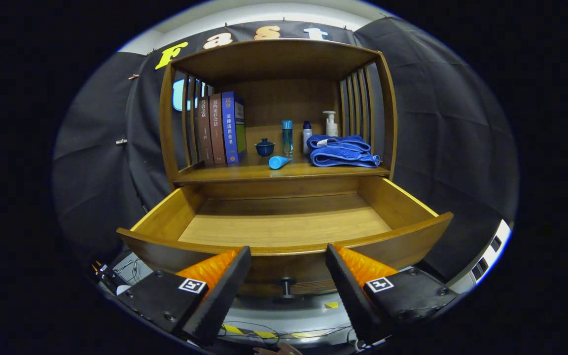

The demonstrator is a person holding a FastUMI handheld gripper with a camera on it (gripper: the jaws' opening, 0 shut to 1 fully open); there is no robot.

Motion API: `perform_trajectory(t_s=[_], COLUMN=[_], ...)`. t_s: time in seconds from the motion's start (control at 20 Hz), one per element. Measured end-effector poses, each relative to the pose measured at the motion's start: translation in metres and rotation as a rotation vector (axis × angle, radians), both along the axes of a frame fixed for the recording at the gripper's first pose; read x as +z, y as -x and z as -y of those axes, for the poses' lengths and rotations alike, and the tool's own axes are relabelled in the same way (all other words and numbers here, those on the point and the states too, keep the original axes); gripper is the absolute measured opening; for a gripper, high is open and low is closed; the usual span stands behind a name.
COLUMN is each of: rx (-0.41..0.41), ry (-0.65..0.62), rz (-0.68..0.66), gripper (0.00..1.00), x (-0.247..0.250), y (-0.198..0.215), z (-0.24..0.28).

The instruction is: Pull open the drawer, take out the items inside it, and place them on the countertop above the cabinet.

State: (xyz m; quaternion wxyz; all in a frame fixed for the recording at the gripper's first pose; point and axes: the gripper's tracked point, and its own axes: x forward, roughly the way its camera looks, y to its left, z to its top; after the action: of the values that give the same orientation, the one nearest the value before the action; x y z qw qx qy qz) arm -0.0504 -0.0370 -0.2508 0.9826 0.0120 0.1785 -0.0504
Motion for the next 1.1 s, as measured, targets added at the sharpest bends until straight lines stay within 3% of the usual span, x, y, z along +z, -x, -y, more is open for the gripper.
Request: perform_trajectory(t_s=[1.1], rx=[0.006], ry=[-0.004], rz=[0.043], gripper=[1.00], x=[0.001], y=[-0.159], z=[0.005])
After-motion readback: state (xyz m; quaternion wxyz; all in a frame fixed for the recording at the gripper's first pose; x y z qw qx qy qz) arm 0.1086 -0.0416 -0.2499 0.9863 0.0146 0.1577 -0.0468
